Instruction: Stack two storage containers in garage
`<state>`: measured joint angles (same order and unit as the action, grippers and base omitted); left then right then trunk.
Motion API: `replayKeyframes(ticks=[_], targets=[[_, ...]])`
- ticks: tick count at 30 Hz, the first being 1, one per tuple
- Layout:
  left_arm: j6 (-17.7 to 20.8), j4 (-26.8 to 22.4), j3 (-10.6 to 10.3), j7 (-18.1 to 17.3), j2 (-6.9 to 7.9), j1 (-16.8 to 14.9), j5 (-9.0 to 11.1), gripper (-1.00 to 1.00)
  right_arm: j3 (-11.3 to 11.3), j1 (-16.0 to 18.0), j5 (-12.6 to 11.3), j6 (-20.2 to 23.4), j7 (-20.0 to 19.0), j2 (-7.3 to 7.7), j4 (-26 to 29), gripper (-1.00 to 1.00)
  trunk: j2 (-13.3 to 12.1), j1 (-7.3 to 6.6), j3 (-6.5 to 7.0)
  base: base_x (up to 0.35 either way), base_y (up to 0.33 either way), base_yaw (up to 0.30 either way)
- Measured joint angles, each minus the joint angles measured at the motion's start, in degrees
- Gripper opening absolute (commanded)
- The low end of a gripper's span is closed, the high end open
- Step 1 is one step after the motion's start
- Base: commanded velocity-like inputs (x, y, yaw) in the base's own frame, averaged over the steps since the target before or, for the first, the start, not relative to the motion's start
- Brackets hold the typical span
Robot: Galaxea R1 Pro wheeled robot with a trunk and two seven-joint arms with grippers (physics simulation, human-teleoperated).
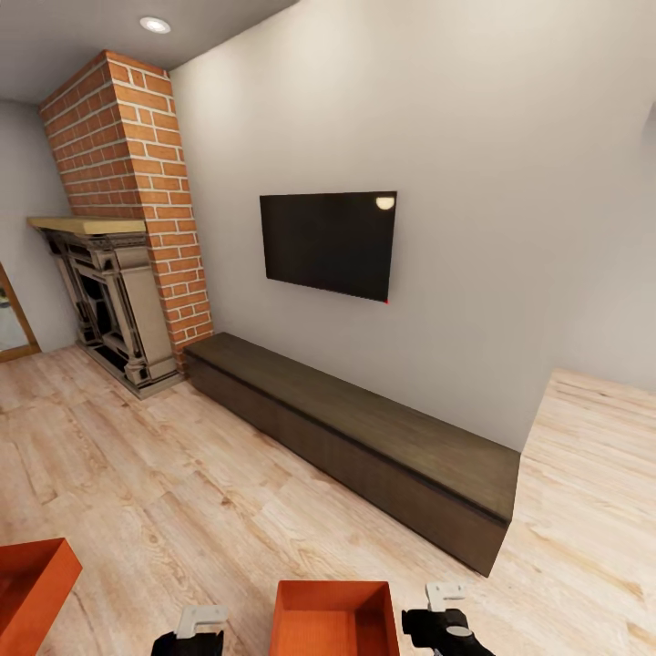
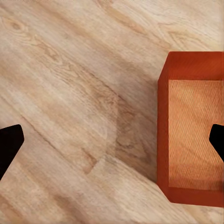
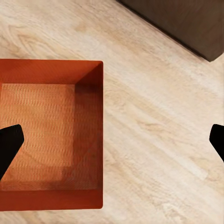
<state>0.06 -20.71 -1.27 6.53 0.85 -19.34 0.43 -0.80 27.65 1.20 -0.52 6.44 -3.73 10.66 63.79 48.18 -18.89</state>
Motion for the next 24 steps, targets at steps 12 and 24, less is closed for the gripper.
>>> replayKeyframes(ticks=[12,24], targets=[[-6.2,0.6,0.1,0.0,0.08,-0.1,0.0,1.00,0.0,0.2,0.0,-0.2,-0.3,0.14,0.1,1.00,0.0,0.00,0.00,0.000,0.000,0.000],[-7.2,1.0,0.1,0.0,0.12,0.0,0.0,1.00,0.0,0.2,0.0,-0.2,-0.4,0.17,0.1,1.00,0.0,0.00,0.00,0.000,0.000,0.000]])
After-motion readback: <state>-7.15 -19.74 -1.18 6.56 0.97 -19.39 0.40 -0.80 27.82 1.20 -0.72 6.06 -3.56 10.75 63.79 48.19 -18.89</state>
